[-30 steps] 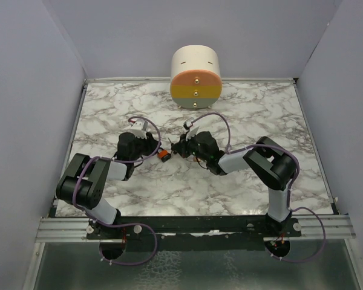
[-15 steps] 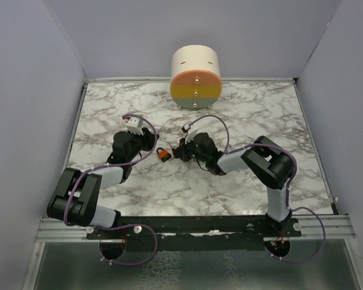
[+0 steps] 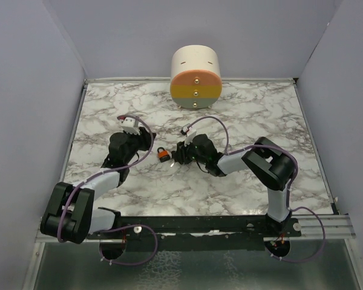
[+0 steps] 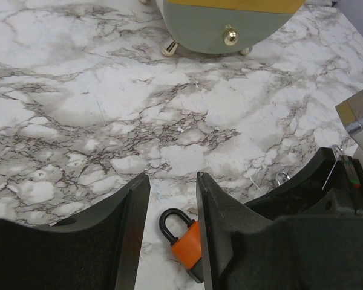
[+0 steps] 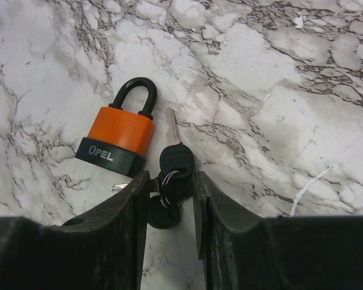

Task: Lock with the key
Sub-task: Place the key at the center of the board, then reset both arms

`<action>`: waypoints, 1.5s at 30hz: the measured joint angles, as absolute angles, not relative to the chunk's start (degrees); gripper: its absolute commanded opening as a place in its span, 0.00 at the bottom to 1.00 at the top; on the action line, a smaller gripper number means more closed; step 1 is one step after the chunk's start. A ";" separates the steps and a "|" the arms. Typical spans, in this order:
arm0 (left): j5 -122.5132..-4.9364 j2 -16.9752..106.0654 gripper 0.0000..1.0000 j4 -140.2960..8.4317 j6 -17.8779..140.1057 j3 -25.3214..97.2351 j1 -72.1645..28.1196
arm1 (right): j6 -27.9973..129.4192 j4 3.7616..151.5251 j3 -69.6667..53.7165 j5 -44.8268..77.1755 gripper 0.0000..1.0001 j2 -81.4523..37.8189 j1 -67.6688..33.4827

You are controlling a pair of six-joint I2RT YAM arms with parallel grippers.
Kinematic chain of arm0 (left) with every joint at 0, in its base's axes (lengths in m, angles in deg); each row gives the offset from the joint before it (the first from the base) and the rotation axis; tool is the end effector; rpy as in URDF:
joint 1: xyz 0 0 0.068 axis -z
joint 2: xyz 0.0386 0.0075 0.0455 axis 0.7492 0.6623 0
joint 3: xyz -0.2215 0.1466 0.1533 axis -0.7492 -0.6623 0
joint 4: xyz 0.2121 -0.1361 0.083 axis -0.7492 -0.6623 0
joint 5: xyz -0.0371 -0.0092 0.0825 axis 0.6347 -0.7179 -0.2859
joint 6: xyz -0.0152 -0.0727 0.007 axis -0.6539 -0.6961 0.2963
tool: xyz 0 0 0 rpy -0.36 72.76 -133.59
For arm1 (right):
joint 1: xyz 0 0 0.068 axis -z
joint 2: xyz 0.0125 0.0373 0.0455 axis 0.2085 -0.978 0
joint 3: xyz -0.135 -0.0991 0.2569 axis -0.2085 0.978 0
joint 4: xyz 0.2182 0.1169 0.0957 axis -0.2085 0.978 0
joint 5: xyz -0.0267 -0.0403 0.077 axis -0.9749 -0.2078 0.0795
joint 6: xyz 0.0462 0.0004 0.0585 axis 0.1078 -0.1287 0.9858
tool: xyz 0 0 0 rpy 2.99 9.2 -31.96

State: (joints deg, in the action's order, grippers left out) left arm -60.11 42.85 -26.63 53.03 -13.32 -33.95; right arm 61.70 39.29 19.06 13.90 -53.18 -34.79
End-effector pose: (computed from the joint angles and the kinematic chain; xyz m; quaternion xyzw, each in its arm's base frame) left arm 0.2615 -0.0813 0.2230 0.0332 0.7608 -0.2648 0.5915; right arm 0.2832 0.3106 0.1325 -0.2363 0.8143 0.3162 0.4255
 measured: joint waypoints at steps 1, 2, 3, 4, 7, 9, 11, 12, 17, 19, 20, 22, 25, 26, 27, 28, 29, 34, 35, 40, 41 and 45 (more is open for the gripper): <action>-60.59 42.00 0.48 -27.13 53.03 -13.32 -33.95 | 61.52 39.75 19.04 13.40 0.35 -52.94 -34.79; -61.02 41.19 0.54 -27.59 53.03 -13.32 -33.95 | 61.20 40.30 18.97 12.85 0.35 -52.61 -34.79; -61.42 40.36 0.61 -28.18 53.03 -13.32 -33.93 | 60.61 40.89 18.91 12.06 0.35 -52.30 -34.79; -61.96 39.51 0.74 -28.77 53.06 -13.32 -33.95 | 60.26 41.41 18.84 11.49 0.35 -52.04 -34.79; -63.82 37.26 0.99 -30.69 53.10 -13.32 -33.93 | 58.46 43.38 18.58 9.46 0.35 -50.49 -34.79; -64.76 36.23 0.99 -31.57 52.90 -13.32 -33.93 | 57.13 44.54 18.27 8.39 0.34 -48.76 -34.77; -66.18 34.33 0.99 -32.64 52.90 -13.32 -33.95 | 55.69 45.50 17.55 7.76 0.34 -46.47 -34.79; -66.75 33.65 0.99 -32.99 52.88 -13.32 -33.95 | 54.95 46.00 16.96 7.69 0.35 -45.31 -34.79; -68.98 31.14 0.99 -33.38 52.88 -13.32 -33.95 | 51.93 46.77 13.16 8.17 0.38 -39.21 -34.79; -69.72 31.01 0.99 -33.53 52.81 -13.32 -33.95 | 51.23 46.79 12.20 8.22 0.38 -36.98 -34.79; -70.12 31.01 0.99 -33.84 52.64 -13.32 -33.95 | 50.97 46.83 12.00 8.11 0.38 -35.39 -34.79; -70.82 31.03 0.99 -35.24 52.42 -13.19 -33.93 | 50.60 47.03 12.00 7.41 0.38 -33.14 -34.79; -71.93 31.66 0.99 -38.10 52.16 -12.14 -33.95 | 49.50 47.38 12.59 4.59 0.38 -28.98 -34.25; -72.46 31.97 0.99 -38.80 52.07 -11.61 -33.95 | 49.33 47.64 12.90 3.89 0.38 -27.67 -33.81; -73.09 32.23 0.99 -39.65 51.94 -11.11 -33.95 | 49.20 47.88 13.31 3.41 0.38 -26.40 -33.11; -74.01 32.49 0.99 -40.42 51.81 -10.54 -33.95 | 49.26 48.16 14.03 3.25 0.38 -24.98 -31.49; -74.73 32.64 0.99 -40.86 51.79 -10.24 -33.95 | 49.37 48.51 14.89 3.08 0.38 -23.56 -29.35; -79.08 32.32 0.99 -43.17 52.25 -9.86 -33.95 | 53.04 49.89 20.66 4.70 0.38 -19.02 -13.24; -79.82 32.05 0.99 -43.46 52.46 -9.89 -33.95 | 53.98 50.07 21.73 5.16 0.38 -18.62 -9.94; -85.20 28.23 0.99 -43.83 54.06 -10.61 -33.95 | 58.22 50.26 27.61 7.45 0.38 -16.48 4.24; -86.16 27.40 0.99 -43.85 54.37 -10.83 -33.95 | 59.40 50.17 28.83 8.37 0.38 -15.76 7.41; -90.88 24.19 0.99 -43.85 55.44 -12.20 -33.93 | 63.34 48.93 32.59 12.57 0.38 -13.14 18.51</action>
